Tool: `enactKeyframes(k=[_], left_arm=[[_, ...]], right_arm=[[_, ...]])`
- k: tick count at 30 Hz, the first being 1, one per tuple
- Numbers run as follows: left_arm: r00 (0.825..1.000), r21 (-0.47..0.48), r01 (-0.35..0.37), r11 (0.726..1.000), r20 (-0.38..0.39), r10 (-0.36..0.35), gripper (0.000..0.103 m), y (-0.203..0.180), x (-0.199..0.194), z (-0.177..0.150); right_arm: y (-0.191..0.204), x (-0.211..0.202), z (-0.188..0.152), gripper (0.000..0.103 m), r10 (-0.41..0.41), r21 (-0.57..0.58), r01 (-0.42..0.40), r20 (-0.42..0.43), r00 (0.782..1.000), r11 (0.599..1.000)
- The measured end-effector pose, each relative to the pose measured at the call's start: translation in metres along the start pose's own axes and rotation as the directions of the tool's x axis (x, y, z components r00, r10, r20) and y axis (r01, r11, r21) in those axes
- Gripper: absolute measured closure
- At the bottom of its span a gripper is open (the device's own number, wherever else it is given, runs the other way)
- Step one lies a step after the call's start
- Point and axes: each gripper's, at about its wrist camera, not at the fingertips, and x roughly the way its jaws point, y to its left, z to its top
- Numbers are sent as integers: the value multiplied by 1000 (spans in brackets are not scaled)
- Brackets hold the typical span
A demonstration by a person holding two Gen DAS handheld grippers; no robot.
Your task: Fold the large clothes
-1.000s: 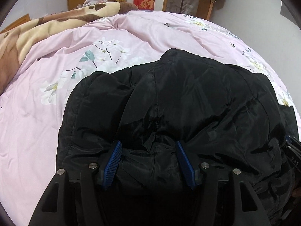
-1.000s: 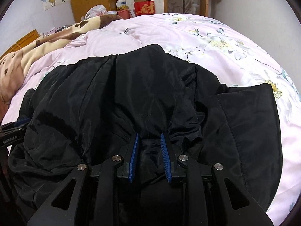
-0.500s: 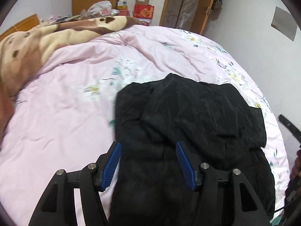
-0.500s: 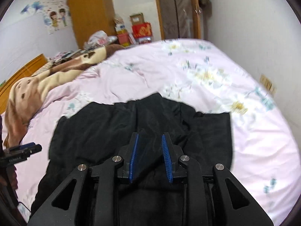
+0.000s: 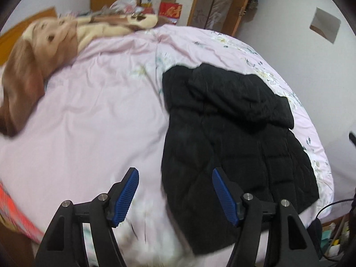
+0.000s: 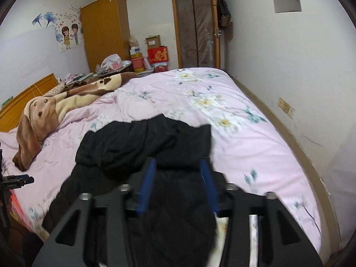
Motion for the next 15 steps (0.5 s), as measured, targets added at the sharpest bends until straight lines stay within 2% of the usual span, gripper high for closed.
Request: enactKeyframes(k=[2,5,8,11,13,15], left_arm=[[999,-57,15,998,-28,-17,35,10,3,-23],[997,-86,29,996,-68,-35,35,17,13,-47],[994,-106,36,994,-99,-47,35,21,23,-68],[992,-122,45,992,-109,-58,35,21,32,-79],[987,-187,91,978,-116,-114,35,24,41,-83],[988,-215,93,972,-101,-117,35,22,45,-83]], right_arm=[[-7,-10,-22,52,-19,0,19,-22,1000,1000],[-22,-16,-58,52,-24,40,27,-77,997,999],[-25,-7,-94,52,-33,42,40,-151,988,998],[-29,6,-125,51,-9,69,23,-202,979,997],[-32,18,-143,51,6,98,18,-239,971,995],[-36,30,-155,51,25,132,10,-262,965,991]])
